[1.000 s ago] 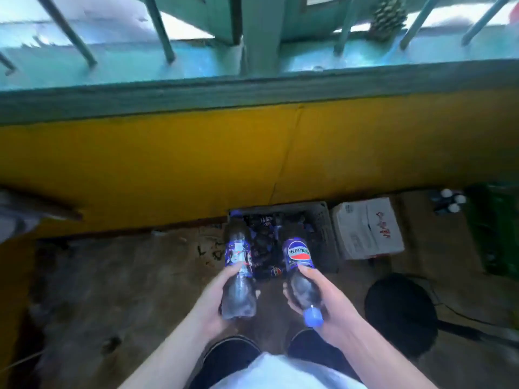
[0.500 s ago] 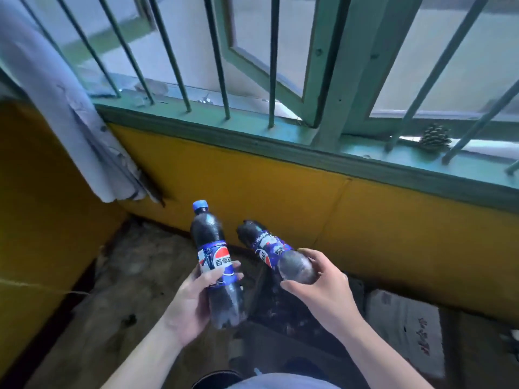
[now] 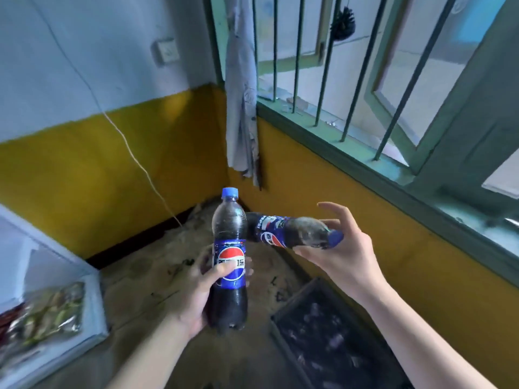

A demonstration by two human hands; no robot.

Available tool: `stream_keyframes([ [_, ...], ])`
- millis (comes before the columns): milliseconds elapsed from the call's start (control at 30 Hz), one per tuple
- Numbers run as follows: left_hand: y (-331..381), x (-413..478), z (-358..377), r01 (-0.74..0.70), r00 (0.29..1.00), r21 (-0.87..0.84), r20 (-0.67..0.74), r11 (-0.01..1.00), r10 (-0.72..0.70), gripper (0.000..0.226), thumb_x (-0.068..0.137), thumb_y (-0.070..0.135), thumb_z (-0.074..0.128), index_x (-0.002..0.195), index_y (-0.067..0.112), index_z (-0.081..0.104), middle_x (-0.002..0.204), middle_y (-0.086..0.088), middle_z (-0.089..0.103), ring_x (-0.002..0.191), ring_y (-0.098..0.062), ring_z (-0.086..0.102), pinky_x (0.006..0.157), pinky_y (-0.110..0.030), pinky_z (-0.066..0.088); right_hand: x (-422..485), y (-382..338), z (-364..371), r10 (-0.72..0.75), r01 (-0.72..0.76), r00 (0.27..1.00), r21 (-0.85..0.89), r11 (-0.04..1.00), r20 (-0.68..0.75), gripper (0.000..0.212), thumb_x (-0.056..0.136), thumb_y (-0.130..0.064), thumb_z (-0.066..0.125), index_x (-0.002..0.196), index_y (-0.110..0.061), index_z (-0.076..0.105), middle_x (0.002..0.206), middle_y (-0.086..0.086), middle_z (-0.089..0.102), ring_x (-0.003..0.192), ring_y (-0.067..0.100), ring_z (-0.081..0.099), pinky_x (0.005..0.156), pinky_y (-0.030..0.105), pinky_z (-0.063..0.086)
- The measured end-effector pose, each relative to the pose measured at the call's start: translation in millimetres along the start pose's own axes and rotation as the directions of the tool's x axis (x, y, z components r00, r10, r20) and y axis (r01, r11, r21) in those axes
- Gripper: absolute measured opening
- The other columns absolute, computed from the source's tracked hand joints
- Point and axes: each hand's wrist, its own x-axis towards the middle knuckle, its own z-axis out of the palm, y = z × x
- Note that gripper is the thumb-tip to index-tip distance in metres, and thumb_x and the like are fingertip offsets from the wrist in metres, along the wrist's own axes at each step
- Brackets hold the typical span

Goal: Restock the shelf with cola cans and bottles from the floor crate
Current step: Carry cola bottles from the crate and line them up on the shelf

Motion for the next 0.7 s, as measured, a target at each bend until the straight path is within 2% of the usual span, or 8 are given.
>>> stream_keyframes([
  [100, 14, -38, -22, -0.033, 0.998, -0.039, -0.058, 0.999, 0.031, 0.05, 0.084, 0.018, 0.068, 0.127, -0.006, 0.059, 0.108, -0.028, 0.072, 0.08, -0.031, 0.074, 0.063, -0.035, 0.06, 6, -27, 36, -0.038, 0.036, 0.999, 0.179, 0.983, 0.008, 0.072, 0.067, -0.024, 0.094, 0.125, -0.035, 0.053, 0.113, -0.013, 0.07, 0.097, 0.007, 0.072, 0.079, 0.024, 0.061],
  [167, 23, -63, -42, -0.057, 0.994, -0.07, -0.092, 0.996, 0.051, 0.057, 0.081, 0.028, 0.069, 0.128, -0.004, 0.06, 0.112, -0.025, 0.073, 0.082, -0.028, 0.074, 0.062, -0.032, 0.06, 7, -46, 62, -0.02, 0.004, 0.999, 0.302, 0.953, 0.047, 0.063, 0.07, -0.025, 0.091, 0.122, -0.031, 0.056, 0.111, -0.006, 0.074, 0.096, 0.012, 0.074, 0.078, 0.026, 0.06],
  [233, 30, -91, -63, -0.083, 0.991, -0.11, -0.117, 0.99, 0.07, 0.07, 0.072, 0.038, 0.072, 0.13, 0.002, 0.059, 0.121, -0.022, 0.071, 0.087, -0.027, 0.073, 0.066, -0.032, 0.061, 0, -64, 90, 0.012, -0.06, 0.993, 0.43, 0.901, 0.114, 0.054, 0.073, -0.025, 0.087, 0.12, -0.024, 0.063, 0.104, 0.001, 0.077, 0.091, 0.016, 0.076, 0.069, 0.023, 0.058],
  [300, 35, -118, -88, -0.13, 0.981, -0.098, -0.158, 0.987, 0.114, 0.077, 0.067, 0.043, 0.073, 0.132, 0.004, 0.057, 0.126, -0.02, 0.07, 0.087, -0.027, 0.07, 0.067, -0.033, 0.061, -13, -81, 119, 0.036, -0.142, 0.977, 0.516, 0.845, 0.211, 0.047, 0.076, -0.028, 0.082, 0.119, -0.016, 0.068, 0.098, 0.008, 0.079, 0.082, 0.023, 0.076, 0.064, 0.027, 0.058],
  [400, 36, -155, -123, -0.174, 0.962, -0.082, -0.226, 0.981, 0.152, 0.077, 0.069, 0.044, 0.074, 0.134, 0.005, 0.057, 0.128, -0.019, 0.069, 0.09, -0.031, 0.07, 0.069, -0.036, 0.06, -39, -107, 162, 0.006, -0.219, 0.931, 0.545, 0.809, 0.365, 0.046, 0.077, -0.04, 0.075, 0.111, -0.008, 0.073, 0.091, 0.016, 0.077, 0.069, 0.027, 0.072, 0.061, 0.034, 0.057],
  [467, 34, -185, -152, -0.184, 0.943, -0.095, -0.298, 0.978, 0.148, 0.076, 0.068, 0.043, 0.077, 0.131, 0.005, 0.059, 0.125, -0.021, 0.069, 0.091, -0.034, 0.07, 0.07, -0.039, 0.059, -61, -128, 197, -0.035, -0.246, 0.888, 0.54, 0.805, 0.458, 0.047, 0.08, -0.042, 0.071, 0.113, -0.009, 0.07, 0.091, 0.019, 0.075, 0.07, 0.03, 0.071, 0.063, 0.037, 0.057],
  [633, 30, -248, -203, -0.207, 0.888, -0.116, -0.438, 0.972, 0.137, 0.068, 0.06, 0.04, 0.084, 0.114, 0.002, 0.069, 0.094, -0.025, 0.07, 0.076, -0.032, 0.069, 0.065, -0.036, 0.056, -116, -163, 289, -0.043, -0.266, 0.861, 0.521, 0.811, 0.506, 0.043, 0.082, -0.04, 0.078, 0.114, -0.013, 0.068, 0.1, 0.016, 0.077, 0.084, 0.031, 0.074, 0.077, 0.044, 0.059],
  [700, 29, -268, -217, -0.24, 0.856, -0.099, -0.49, 0.966, 0.162, 0.061, 0.06, 0.037, 0.087, 0.107, 0.002, 0.071, 0.095, -0.023, 0.071, 0.08, -0.033, 0.069, 0.071, -0.039, 0.056, -138, -175, 323, -0.02, -0.313, 0.835, 0.504, 0.805, 0.55, 0.039, 0.083, -0.037, 0.08, 0.11, -0.01, 0.072, 0.097, 0.016, 0.078, 0.08, 0.029, 0.075, 0.074, 0.04, 0.058],
])
